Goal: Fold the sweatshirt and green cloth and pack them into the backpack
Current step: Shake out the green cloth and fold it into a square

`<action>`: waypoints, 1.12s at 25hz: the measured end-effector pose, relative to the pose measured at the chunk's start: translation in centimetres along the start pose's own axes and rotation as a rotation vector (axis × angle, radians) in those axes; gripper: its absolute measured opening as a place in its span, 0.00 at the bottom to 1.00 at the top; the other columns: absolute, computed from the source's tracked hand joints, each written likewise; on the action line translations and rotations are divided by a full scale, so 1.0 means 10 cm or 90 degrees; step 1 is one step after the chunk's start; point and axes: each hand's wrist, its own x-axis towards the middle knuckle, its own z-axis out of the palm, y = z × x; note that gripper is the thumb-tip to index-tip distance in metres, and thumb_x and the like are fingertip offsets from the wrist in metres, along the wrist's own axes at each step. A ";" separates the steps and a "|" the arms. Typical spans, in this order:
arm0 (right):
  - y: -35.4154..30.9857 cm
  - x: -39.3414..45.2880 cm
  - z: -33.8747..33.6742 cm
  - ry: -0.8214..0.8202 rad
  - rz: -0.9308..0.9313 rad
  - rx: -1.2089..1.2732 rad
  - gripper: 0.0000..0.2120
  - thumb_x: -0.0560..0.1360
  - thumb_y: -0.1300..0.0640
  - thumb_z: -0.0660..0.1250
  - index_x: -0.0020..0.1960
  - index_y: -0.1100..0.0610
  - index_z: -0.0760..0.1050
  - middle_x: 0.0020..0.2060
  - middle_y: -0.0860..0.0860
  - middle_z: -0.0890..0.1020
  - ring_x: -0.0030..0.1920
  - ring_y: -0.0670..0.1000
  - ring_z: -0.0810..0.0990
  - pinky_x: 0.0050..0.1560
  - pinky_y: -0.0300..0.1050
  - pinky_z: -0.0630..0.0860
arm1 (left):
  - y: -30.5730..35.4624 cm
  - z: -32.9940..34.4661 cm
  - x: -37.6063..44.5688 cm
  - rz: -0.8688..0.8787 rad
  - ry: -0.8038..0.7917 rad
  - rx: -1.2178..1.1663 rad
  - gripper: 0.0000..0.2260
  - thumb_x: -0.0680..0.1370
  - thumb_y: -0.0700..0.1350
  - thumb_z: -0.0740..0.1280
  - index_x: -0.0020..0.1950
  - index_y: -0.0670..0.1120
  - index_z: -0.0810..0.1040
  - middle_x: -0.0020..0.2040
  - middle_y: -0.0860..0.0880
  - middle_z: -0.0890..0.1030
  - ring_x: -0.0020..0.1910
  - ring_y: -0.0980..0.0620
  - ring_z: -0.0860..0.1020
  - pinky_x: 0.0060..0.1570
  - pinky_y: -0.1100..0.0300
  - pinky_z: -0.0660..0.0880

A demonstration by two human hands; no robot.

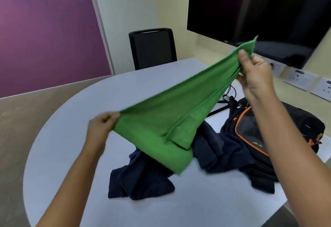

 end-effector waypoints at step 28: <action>0.69 -0.15 -0.53 0.023 0.130 -0.004 0.12 0.57 0.48 0.73 0.38 0.53 0.82 0.34 0.46 0.85 0.35 0.43 0.82 0.40 0.37 0.80 | 0.20 0.04 0.32 0.070 -0.107 -0.245 0.03 0.69 0.44 0.70 0.37 0.51 0.82 0.32 0.54 0.83 0.31 0.61 0.80 0.34 0.68 0.77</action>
